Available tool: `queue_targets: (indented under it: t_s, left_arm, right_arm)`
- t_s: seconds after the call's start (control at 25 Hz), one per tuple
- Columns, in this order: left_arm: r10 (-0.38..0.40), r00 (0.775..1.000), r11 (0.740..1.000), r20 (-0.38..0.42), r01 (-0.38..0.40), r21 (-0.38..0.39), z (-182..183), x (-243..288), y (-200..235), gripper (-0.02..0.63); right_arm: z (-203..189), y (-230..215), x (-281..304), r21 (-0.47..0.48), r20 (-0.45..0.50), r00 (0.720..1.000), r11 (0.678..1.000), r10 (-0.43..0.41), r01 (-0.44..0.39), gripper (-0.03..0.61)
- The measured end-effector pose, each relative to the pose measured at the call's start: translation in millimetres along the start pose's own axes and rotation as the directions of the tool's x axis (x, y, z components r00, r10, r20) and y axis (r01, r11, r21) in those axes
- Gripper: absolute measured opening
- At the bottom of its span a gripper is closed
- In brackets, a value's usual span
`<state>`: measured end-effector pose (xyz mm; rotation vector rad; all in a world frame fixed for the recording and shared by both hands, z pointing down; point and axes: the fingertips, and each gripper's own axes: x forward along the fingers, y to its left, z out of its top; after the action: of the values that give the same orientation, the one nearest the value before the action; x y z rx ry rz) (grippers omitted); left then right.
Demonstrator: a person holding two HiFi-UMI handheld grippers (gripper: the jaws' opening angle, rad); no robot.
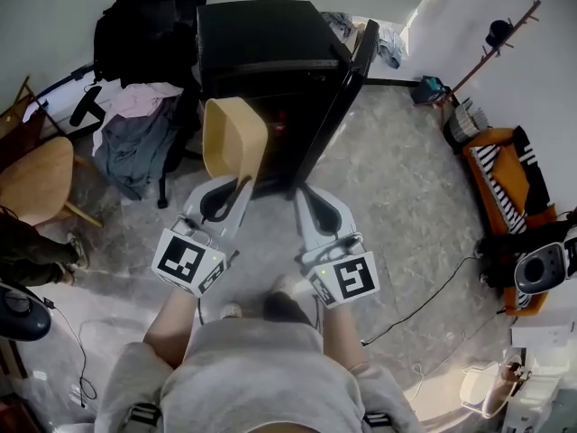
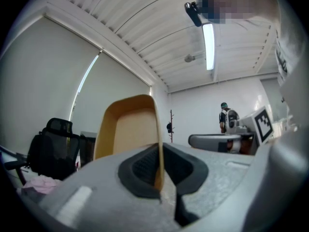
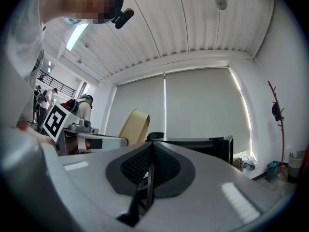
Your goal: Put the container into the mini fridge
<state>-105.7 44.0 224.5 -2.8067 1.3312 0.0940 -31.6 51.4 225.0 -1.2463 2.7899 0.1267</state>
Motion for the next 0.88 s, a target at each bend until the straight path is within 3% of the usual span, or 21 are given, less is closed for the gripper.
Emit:
queue_targets:
  t_s: [0.88]
  left_arm:
    - [0.145, 0.989, 0.989, -0.006, -0.145, 0.020, -21, 131, -18, 0.011]
  right_arm:
    - [-17, -144, 11, 0.010, -0.002, 0.983, 0.983, 0.181, -0.181, 0.000]
